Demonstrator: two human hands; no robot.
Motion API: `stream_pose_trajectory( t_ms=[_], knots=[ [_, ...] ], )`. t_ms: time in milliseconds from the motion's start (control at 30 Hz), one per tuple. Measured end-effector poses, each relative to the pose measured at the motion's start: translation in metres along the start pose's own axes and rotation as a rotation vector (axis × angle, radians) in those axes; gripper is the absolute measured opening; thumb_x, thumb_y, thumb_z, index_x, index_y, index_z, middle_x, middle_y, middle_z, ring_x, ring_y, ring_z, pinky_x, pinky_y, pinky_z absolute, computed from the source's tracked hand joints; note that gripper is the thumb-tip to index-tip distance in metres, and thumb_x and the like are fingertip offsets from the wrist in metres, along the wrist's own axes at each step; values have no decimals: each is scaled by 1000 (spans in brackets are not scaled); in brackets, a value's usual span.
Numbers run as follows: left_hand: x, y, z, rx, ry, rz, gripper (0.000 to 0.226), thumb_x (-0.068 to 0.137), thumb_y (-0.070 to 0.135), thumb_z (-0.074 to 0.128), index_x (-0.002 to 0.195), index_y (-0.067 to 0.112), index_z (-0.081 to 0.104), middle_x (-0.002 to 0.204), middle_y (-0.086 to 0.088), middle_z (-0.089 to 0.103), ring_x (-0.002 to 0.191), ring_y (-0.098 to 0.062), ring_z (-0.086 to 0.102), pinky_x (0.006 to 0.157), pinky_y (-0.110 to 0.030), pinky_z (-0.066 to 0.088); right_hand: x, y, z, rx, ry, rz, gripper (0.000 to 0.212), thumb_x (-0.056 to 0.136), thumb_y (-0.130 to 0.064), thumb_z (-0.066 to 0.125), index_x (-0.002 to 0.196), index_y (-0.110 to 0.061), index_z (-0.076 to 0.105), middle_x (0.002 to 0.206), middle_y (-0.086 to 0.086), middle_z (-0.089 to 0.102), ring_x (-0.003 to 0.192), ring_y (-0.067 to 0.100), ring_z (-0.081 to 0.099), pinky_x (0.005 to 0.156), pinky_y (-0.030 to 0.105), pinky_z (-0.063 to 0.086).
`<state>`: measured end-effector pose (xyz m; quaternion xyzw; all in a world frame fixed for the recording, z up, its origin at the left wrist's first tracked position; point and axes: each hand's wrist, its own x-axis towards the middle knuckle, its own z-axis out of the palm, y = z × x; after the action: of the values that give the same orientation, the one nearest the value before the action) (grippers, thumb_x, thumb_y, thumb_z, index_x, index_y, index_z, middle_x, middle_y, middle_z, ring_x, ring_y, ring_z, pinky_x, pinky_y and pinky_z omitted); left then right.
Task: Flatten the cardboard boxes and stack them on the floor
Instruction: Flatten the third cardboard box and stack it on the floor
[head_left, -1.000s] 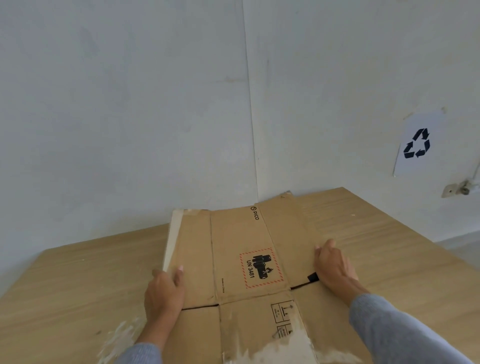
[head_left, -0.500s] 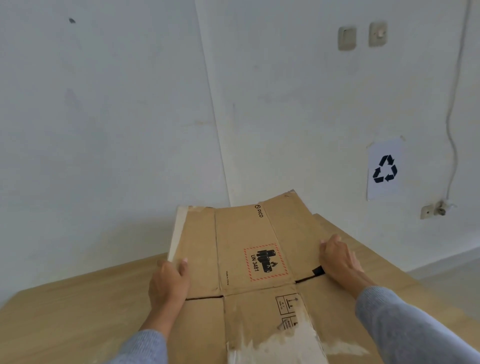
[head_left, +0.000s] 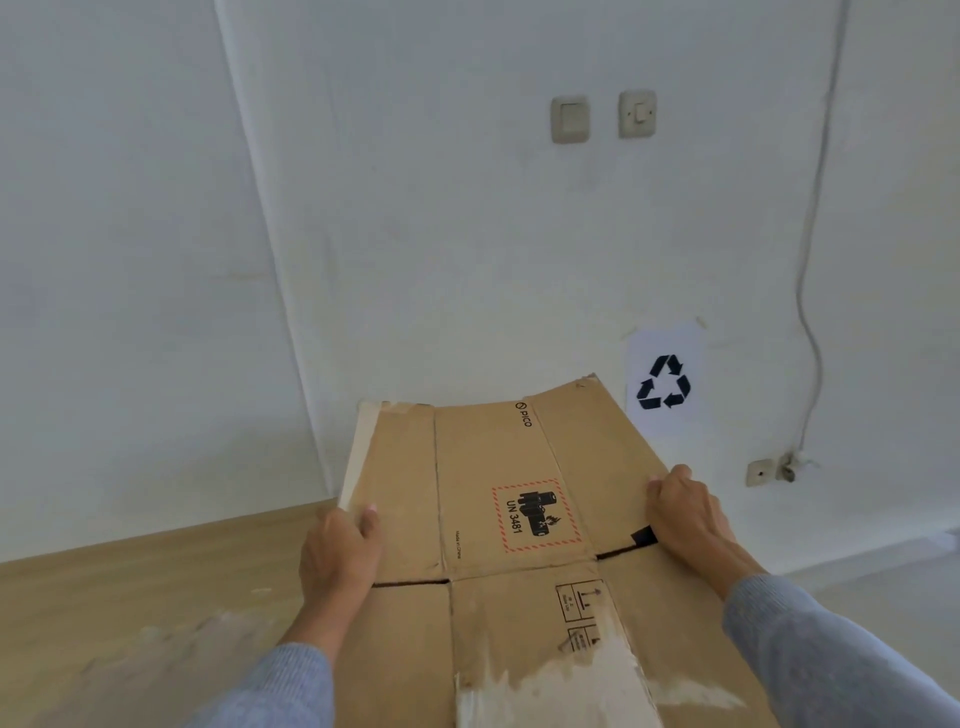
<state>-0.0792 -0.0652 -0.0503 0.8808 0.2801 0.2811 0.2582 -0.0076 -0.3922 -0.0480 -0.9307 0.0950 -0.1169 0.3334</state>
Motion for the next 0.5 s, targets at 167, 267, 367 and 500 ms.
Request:
stream_pose_trajectory(
  t_ms=[167,267,367,500],
  knots=[
    [-5,58,53,-34,-6,4,43,90,36,50,100,-6,54,101,-27,63,94,-42,60,69,-39,46,54,48,-14,-5,25,18,24,97,-28,28,95,-7,39,89,11,50,79,30,50,69,37,40],
    [-7,85,85,-25,-30,-1,44,89,36,51,100,-6,53,102,-27,63,95,-43,61,73,-42,49,84,74,-20,2,31,42,27,97,-29,28,99,-5,41,89,12,50,80,31,50,69,38,40],
    [-13,113,116,-14,-46,9,43,89,35,52,101,-7,53,103,-29,63,97,-44,60,75,-43,49,113,105,-24,-1,41,43,28,97,-30,28,97,-5,41,88,12,51,79,31,51,68,37,40],
    [-24,144,153,2,-42,4,41,89,33,52,100,-6,51,103,-29,63,97,-44,60,75,-43,49,153,140,-23,17,21,28,30,97,-32,29,97,-5,42,93,15,56,82,32,54,70,38,43]
  ],
)
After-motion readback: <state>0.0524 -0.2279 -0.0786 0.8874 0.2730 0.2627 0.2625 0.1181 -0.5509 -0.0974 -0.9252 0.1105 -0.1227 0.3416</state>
